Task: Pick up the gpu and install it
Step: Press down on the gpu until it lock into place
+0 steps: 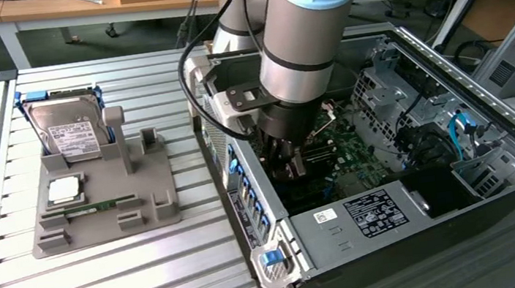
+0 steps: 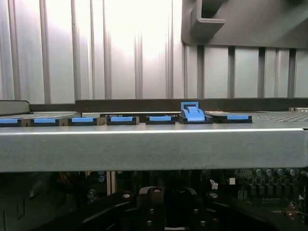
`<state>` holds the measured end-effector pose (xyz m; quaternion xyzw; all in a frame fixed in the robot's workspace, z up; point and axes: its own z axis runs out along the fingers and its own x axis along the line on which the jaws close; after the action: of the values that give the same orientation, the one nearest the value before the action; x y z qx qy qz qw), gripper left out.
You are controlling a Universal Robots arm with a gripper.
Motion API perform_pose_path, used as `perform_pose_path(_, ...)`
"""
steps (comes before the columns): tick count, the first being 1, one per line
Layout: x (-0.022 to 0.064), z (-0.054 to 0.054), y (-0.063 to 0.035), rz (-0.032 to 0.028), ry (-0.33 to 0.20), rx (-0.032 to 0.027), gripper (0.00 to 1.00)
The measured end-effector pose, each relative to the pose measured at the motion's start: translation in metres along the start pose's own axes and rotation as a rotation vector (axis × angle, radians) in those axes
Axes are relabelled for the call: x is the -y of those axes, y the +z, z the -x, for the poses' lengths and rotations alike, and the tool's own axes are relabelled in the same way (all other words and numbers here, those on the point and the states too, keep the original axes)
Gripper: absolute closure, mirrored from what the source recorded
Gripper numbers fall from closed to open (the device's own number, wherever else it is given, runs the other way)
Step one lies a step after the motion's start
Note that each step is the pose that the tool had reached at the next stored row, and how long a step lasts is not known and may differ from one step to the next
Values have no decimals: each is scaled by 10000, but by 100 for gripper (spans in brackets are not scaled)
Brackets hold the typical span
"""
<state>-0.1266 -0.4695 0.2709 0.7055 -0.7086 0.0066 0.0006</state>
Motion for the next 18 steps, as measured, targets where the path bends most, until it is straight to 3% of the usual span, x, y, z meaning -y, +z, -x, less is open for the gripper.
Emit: perform_pose_path(18, 1, 87, 32, 2, 1, -2, 89)
